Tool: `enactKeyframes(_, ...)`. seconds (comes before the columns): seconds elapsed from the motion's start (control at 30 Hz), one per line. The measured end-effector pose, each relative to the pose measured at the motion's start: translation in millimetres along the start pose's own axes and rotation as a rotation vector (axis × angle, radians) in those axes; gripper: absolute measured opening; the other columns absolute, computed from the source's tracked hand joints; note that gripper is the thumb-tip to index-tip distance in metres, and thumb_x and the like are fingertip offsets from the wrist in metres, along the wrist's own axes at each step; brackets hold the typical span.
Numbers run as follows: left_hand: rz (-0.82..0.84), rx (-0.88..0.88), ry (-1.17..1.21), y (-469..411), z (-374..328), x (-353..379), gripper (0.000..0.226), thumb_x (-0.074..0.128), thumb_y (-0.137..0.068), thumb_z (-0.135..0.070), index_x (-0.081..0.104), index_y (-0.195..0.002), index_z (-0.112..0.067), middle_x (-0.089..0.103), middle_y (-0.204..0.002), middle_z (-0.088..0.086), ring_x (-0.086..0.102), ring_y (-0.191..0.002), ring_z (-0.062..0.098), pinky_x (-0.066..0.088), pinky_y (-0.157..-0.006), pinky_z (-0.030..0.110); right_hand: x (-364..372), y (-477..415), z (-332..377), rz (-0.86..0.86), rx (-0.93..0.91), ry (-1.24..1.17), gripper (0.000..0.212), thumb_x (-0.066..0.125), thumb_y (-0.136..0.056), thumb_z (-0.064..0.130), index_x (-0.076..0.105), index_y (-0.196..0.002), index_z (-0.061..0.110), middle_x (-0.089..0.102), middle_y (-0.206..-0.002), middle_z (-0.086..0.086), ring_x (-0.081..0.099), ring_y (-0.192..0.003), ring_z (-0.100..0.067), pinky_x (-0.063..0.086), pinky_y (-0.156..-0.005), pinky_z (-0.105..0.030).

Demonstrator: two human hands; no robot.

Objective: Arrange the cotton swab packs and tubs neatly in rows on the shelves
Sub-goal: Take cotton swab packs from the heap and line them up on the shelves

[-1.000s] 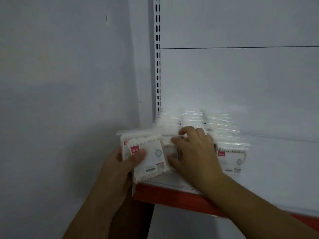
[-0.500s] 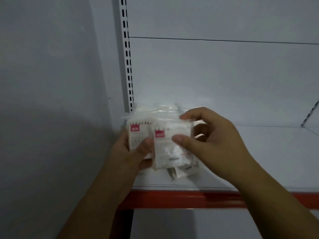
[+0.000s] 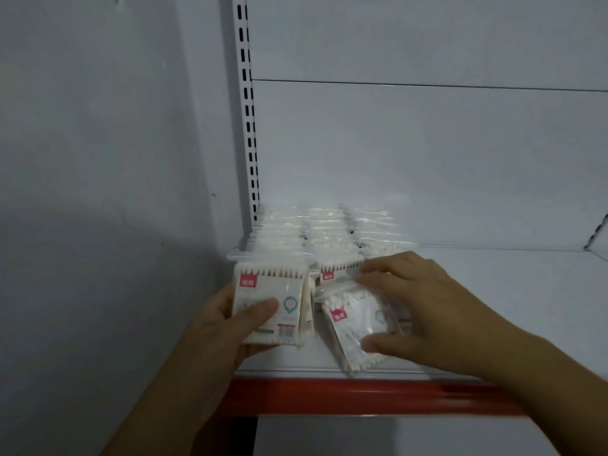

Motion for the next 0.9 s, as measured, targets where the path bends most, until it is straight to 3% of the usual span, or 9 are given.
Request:
enactKeyframes(0.23,-0.046,0.024,-0.221,-6,0,-3,0.013,0.061,-0.086,-0.012,0.069,-0.096,-0.014,0.076,-0.085,0.002,0.073,-0.078,0.016,0.058,-0.065,0.023,17,-9,0,-0.110,-0.061,0.076,0.063,0.054,-0.069,0.069,0.057,-0.118,0.029,0.059,-0.107,0.011,0.046,-0.102,-0.010,0.032,-0.086,-0.025)
enactKeyframes(0.33,-0.045,0.051,-0.284,-5,-2,-4,0.014,0.061,-0.088,-0.010,0.069,-0.098,-0.016,0.076,-0.087,0.000,0.073,-0.082,0.017,0.055,-0.074,0.030,26,-13,1,-0.188,-0.019,0.094,0.059,0.054,-0.070,0.066,0.056,-0.114,0.027,0.059,-0.106,0.007,0.046,-0.102,-0.012,0.025,-0.087,-0.024)
enactKeyframes(0.4,-0.029,0.063,-0.298,-2,-3,-4,0.015,0.061,-0.088,-0.010,0.069,-0.099,-0.016,0.076,-0.089,0.000,0.073,-0.084,0.017,0.053,-0.077,0.033,31,-12,4,-0.215,-0.007,0.125,0.061,0.052,-0.072,0.065,0.060,-0.116,0.024,0.058,-0.108,0.006,0.046,-0.104,-0.014,0.032,-0.088,-0.029)
enactKeyframes(0.5,-0.009,0.039,-0.234,1,-3,-5,0.014,0.059,-0.087,-0.007,0.068,-0.096,-0.013,0.076,-0.085,0.004,0.072,-0.074,0.018,0.055,-0.060,0.029,33,-6,2,-0.247,-0.005,0.178,0.069,0.048,-0.077,0.067,0.060,-0.123,0.018,0.058,-0.117,-0.001,0.047,-0.111,-0.020,0.041,-0.090,-0.040)
enactKeyframes(0.57,0.017,0.004,-0.124,2,-4,-5,0.016,0.062,-0.080,-0.002,0.066,-0.095,-0.007,0.075,-0.081,0.010,0.069,-0.064,0.020,0.054,-0.048,0.028,32,-4,4,-0.250,-0.003,0.218,0.077,0.044,-0.081,0.070,0.057,-0.130,0.013,0.055,-0.131,-0.007,0.045,-0.121,-0.026,0.038,-0.095,-0.042)
enactKeyframes(0.63,0.048,0.000,-0.036,2,-7,-4,0.039,0.074,-0.059,0.004,0.064,-0.097,-0.002,0.074,-0.080,0.014,0.069,-0.063,0.024,0.054,-0.046,0.029,28,-3,10,-0.281,-0.011,0.203,0.078,0.040,-0.086,0.070,0.054,-0.134,0.011,0.048,-0.141,-0.009,0.041,-0.128,-0.029,0.032,-0.100,-0.042)
enactKeyframes(0.7,0.076,0.029,0.026,-1,-12,4,0.044,0.063,-0.054,0.005,0.064,-0.098,-0.002,0.074,-0.085,0.016,0.071,-0.069,0.029,0.056,-0.049,0.032,13,-1,17,-0.349,0.018,0.009,0.074,0.036,-0.089,0.070,0.049,-0.138,0.017,0.046,-0.144,-0.002,0.038,-0.131,-0.021,0.034,-0.103,-0.039)
enactKeyframes(0.8,0.191,0.071,-0.055,0,-20,41,0.035,0.064,-0.068,0.003,0.072,-0.093,-0.021,0.075,-0.092,0.009,0.072,-0.082,0.027,0.058,-0.063,0.035,-23,-3,33,-0.283,0.154,-0.633,0.068,0.054,-0.075,0.072,0.039,-0.134,0.043,0.055,-0.127,0.020,0.054,-0.113,0.000,0.050,-0.091,-0.024)
enactKeyframes(0.9,0.313,0.201,-0.310,3,-25,74,0.033,0.063,-0.087,-0.009,0.064,-0.106,-0.035,0.073,-0.102,-0.010,0.070,-0.096,0.013,0.056,-0.080,0.033,-44,0,28,-0.335,0.196,-0.794,0.046,0.075,-0.070,0.043,0.050,-0.108,0.039,0.071,-0.096,0.012,0.068,-0.086,-0.006,0.059,-0.073,-0.029)
Point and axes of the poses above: each hand's wrist, its own y-axis away from the middle knuckle, its own x-axis out of the palm, z = x × y, the point moved 1 cm from there along -y, towards the middle knuckle
